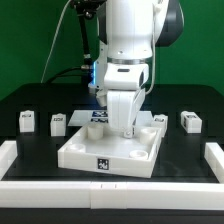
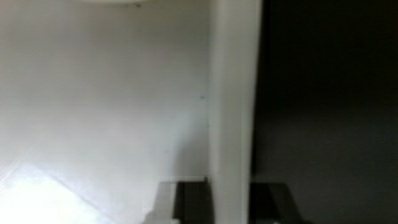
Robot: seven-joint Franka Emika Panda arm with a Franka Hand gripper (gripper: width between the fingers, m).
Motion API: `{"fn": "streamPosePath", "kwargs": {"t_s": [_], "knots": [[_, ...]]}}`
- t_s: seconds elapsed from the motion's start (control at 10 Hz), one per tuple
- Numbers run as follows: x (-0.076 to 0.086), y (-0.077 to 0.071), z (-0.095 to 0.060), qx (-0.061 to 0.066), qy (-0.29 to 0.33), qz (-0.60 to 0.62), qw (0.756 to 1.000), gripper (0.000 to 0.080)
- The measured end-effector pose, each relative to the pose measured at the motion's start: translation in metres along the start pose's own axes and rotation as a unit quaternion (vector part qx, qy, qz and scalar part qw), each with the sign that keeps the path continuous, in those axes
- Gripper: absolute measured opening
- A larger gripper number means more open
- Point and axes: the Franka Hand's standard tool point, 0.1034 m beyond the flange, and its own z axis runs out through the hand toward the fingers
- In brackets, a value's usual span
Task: Assemble one leg
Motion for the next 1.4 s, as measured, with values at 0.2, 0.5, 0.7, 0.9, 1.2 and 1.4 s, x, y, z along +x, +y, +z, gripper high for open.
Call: {"fn": "streamPosePath", "kwargs": {"t_s": [0.2,0.5,0.7,0.9,1.2,1.4], "knots": [[0.006,0.018,-0.003,0.007,-0.008,-0.041,0.999,0.0058],[0.028,0.038,-0.001,-0.001,-0.008,-0.105,0.994,0.0059],[0.027,0.038,-0.001,-0.002,-0.008,-0.103,0.995,0.0059],[0.028,0.038,-0.001,-0.002,-0.008,-0.104,0.995,0.0059],[0.047,0.049,-0.001,-0.005,-0.005,-0.131,0.991,0.0059],[0.063,0.05,-0.001,-0.009,-0.003,-0.14,0.99,0.0059]]}}
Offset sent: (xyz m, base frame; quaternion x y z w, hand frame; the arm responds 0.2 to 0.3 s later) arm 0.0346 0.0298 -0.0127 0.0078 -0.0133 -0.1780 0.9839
